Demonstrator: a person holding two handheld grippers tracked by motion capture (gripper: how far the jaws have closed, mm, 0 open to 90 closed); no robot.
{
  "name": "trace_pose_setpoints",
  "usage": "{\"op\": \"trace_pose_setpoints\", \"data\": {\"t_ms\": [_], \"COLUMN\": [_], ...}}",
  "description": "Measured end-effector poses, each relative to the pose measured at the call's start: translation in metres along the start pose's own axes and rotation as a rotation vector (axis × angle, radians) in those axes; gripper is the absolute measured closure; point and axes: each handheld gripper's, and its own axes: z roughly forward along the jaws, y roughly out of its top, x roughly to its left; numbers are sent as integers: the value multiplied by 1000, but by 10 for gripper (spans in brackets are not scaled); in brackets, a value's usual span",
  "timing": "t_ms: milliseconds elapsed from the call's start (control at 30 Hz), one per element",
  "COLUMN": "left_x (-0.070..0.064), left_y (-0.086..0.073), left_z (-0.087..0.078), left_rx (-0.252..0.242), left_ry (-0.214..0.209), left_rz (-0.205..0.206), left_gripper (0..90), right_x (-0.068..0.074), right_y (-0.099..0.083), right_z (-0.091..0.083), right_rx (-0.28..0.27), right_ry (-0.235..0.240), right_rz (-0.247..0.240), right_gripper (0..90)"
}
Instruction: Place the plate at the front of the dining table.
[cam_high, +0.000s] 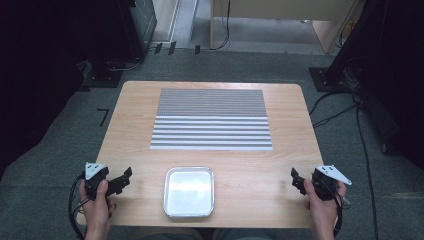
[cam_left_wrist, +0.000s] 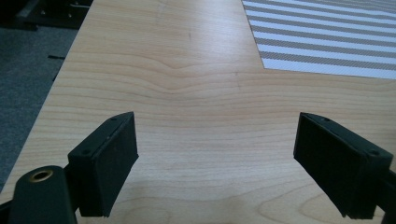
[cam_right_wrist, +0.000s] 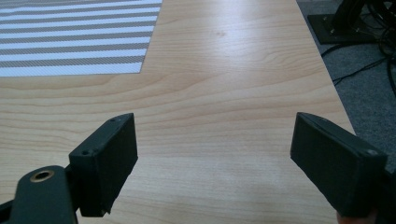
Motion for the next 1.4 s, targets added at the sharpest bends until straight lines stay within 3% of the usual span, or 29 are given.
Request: {"op": "trace_pose_setpoints", "data": {"t_ms": [100, 200, 1400], "left_x": [-4, -9, -58], "left_y": [0, 1, -2], "left_z": [-1, -2, -6], "left_rx": [3, 8, 21], "left_ry": [-6, -39, -121], "left_rz": [7, -12, 95], "left_gripper": [135, 135, 135], "right_x": [4, 6, 57], "right_y": [1, 2, 3], "right_z": [-2, -2, -10], "right_rx": [-4, -6, -28], "right_ry": [15, 31, 119], "right_rz": [7, 19, -20], "right_gripper": [148, 149, 157]}}
